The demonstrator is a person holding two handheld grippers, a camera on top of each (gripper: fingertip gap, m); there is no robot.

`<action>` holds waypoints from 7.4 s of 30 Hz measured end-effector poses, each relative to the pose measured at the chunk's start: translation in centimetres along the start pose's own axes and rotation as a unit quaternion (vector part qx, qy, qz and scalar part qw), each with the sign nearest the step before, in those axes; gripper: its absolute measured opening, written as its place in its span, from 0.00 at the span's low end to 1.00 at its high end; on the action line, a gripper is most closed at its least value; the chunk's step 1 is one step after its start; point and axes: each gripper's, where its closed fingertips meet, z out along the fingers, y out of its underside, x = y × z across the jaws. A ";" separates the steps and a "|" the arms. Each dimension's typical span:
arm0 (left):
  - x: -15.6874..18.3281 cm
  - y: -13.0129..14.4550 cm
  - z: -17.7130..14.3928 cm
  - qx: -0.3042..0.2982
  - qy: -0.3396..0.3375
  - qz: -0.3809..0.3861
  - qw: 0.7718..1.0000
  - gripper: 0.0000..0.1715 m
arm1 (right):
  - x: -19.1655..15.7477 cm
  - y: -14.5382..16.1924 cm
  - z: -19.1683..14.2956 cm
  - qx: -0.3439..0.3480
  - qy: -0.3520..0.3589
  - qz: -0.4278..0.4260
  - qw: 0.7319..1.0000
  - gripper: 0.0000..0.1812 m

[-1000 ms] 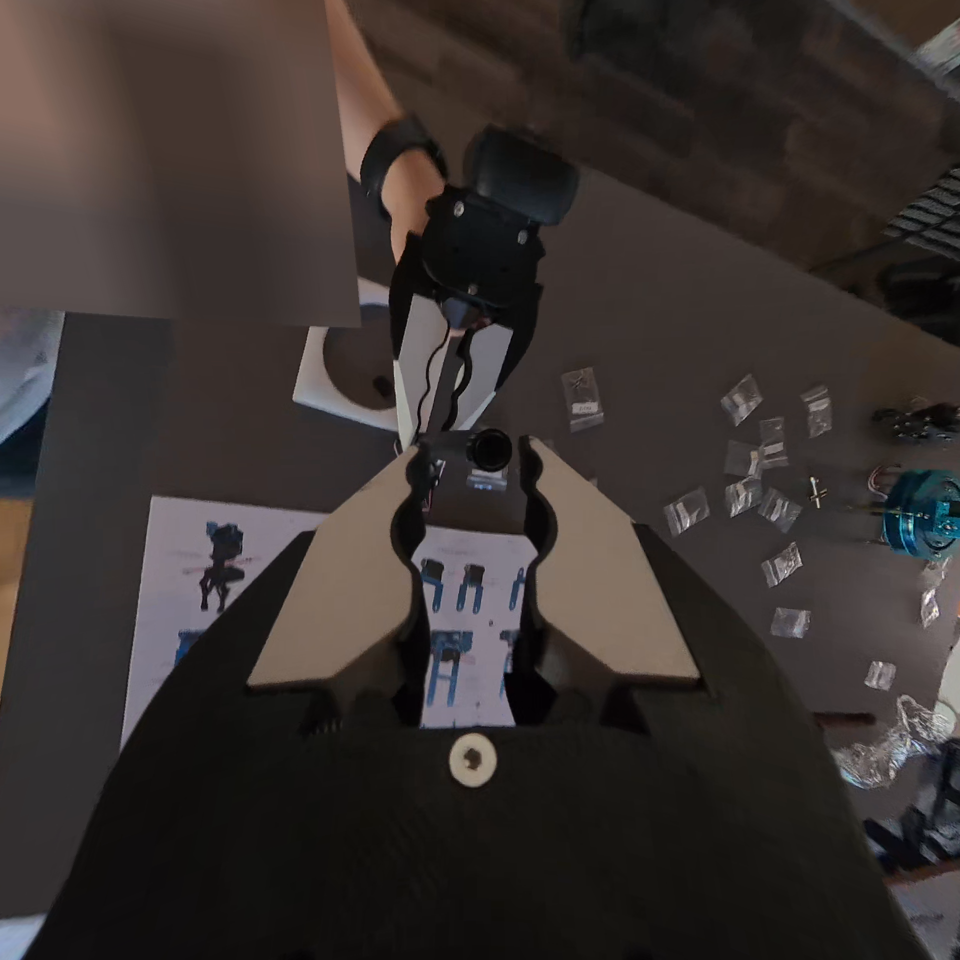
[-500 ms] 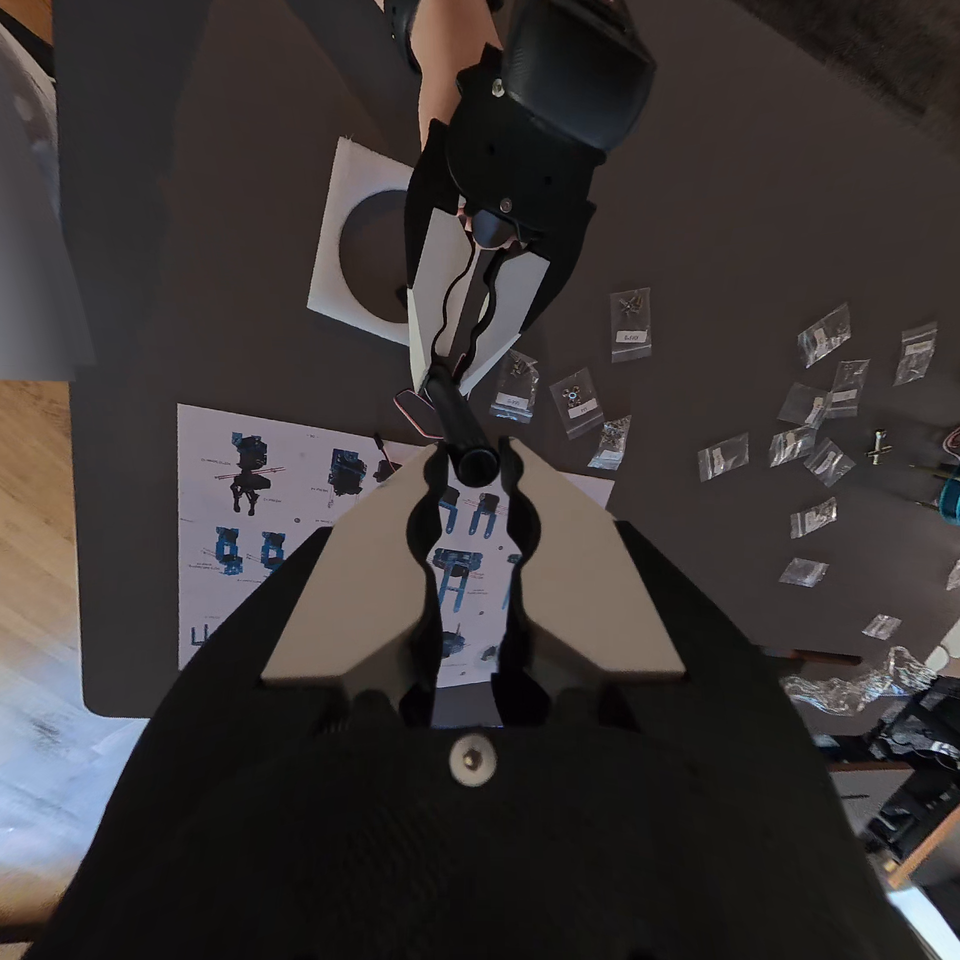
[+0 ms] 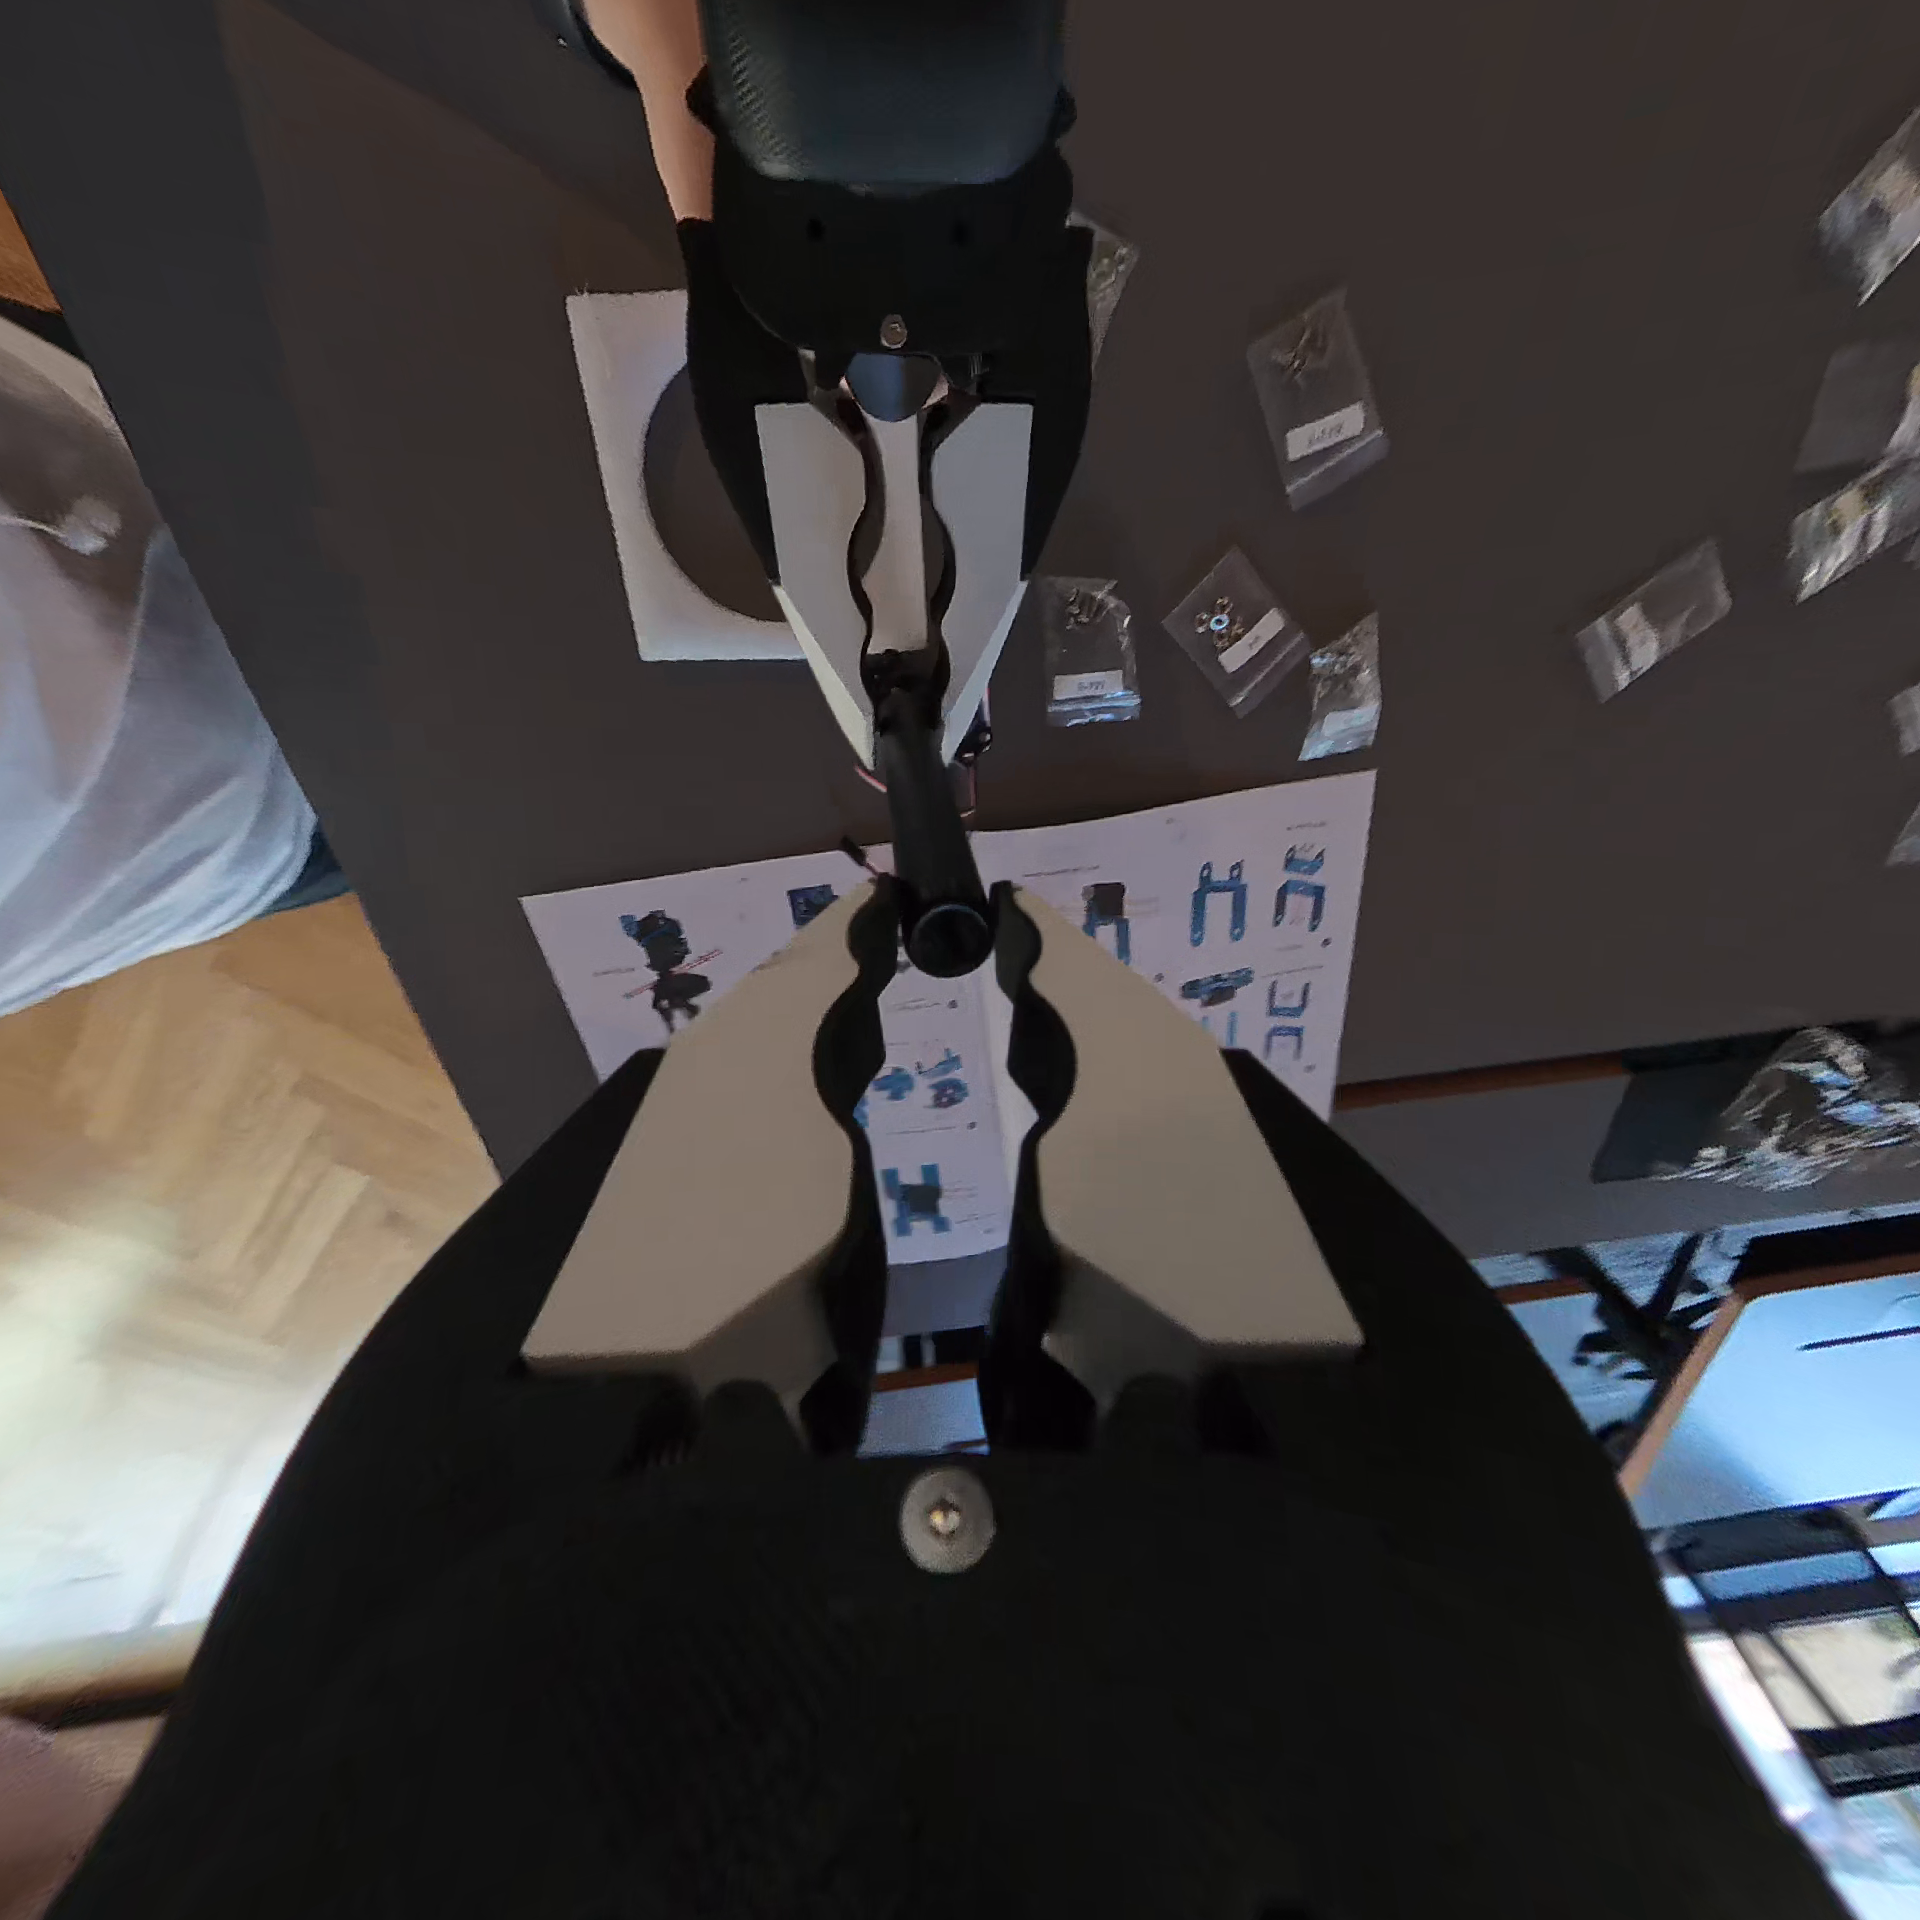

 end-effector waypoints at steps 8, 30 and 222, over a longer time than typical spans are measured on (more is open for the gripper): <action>0.0 0.1 -0.1 -0.010 -0.005 0.004 1.000 0.09 | 0.1 -0.6 0.1 0.001 -0.018 0.068 0.998 0.09; 0.1 0.1 -0.2 -0.011 0.000 0.011 1.000 0.09 | -0.2 -1.1 -0.6 0.059 0.008 -0.080 0.995 0.11; -0.9 -0.2 -0.2 0.003 -0.002 -0.004 1.000 0.09 | 0.6 -0.3 8.9 0.553 0.157 0.226 0.786 0.08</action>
